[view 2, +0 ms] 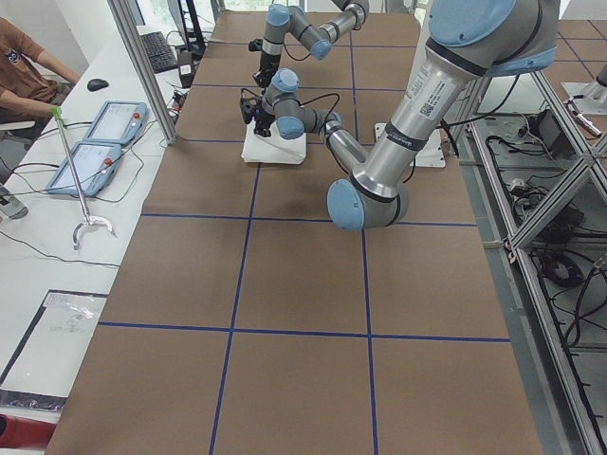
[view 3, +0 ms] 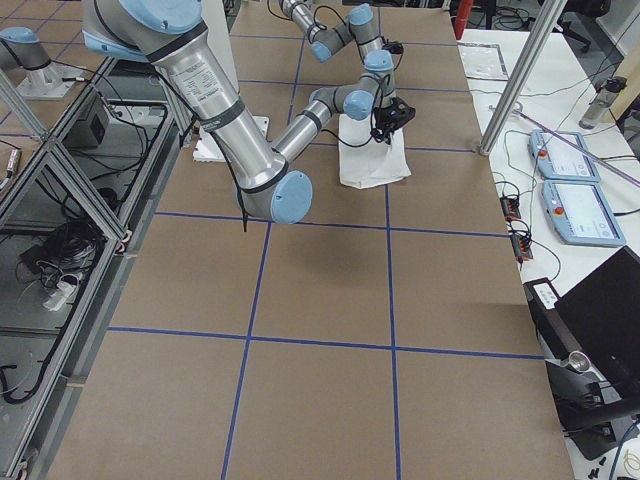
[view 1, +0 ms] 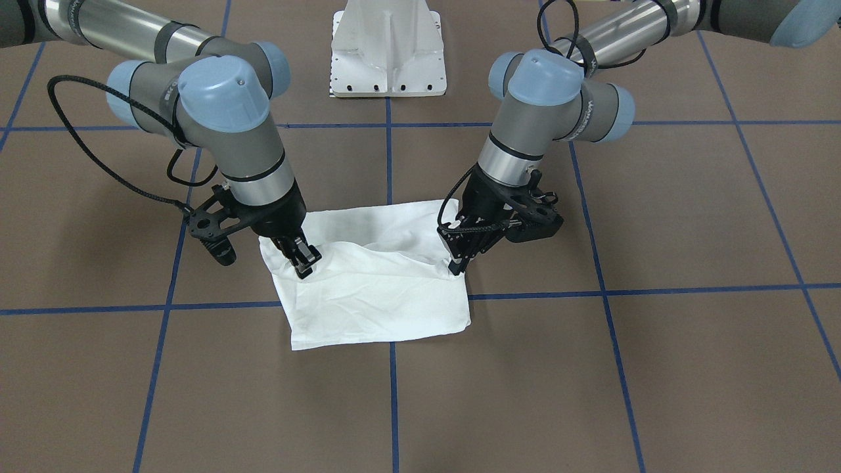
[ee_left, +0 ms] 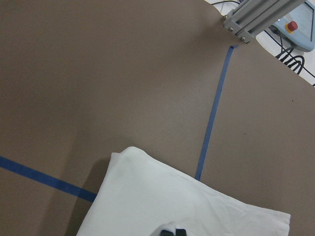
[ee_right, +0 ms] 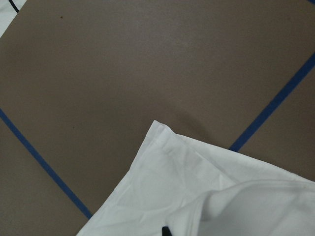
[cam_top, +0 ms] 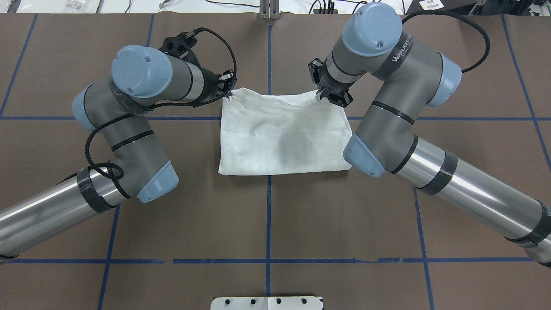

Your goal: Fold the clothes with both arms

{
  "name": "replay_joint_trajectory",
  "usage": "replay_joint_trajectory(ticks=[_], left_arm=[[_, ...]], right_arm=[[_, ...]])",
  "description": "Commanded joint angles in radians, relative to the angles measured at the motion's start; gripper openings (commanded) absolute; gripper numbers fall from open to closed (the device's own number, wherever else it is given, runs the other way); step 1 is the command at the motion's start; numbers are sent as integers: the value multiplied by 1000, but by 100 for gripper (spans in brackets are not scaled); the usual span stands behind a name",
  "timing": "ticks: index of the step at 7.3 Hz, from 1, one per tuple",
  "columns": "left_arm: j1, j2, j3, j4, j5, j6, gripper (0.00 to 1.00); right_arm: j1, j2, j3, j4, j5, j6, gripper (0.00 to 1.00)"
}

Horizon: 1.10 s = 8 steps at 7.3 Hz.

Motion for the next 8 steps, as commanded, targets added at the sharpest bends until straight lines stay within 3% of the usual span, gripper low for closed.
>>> replay_joint_trajectory(ticks=[1, 2, 3, 5, 7, 8], left_arm=[[-51, -22, 133, -107, 0, 114, 61], [-75, -20, 138, -112, -2, 145, 82], [-77, -20, 138, -115, -11, 147, 84], [-103, -8, 135, -153, -63, 188, 87], [-170, 88, 88, -150, -193, 455, 87], [-210, 171, 26, -148, -214, 633, 88]], right_arm=[[36, 20, -187, 163, 26, -143, 100], [89, 23, -234, 194, 34, -259, 100], [146, 35, -284, 194, 96, -355, 100], [216, 14, -337, 194, 122, -524, 100], [336, -78, -319, 188, 280, -729, 100], [409, -168, -267, 186, 355, -867, 100]])
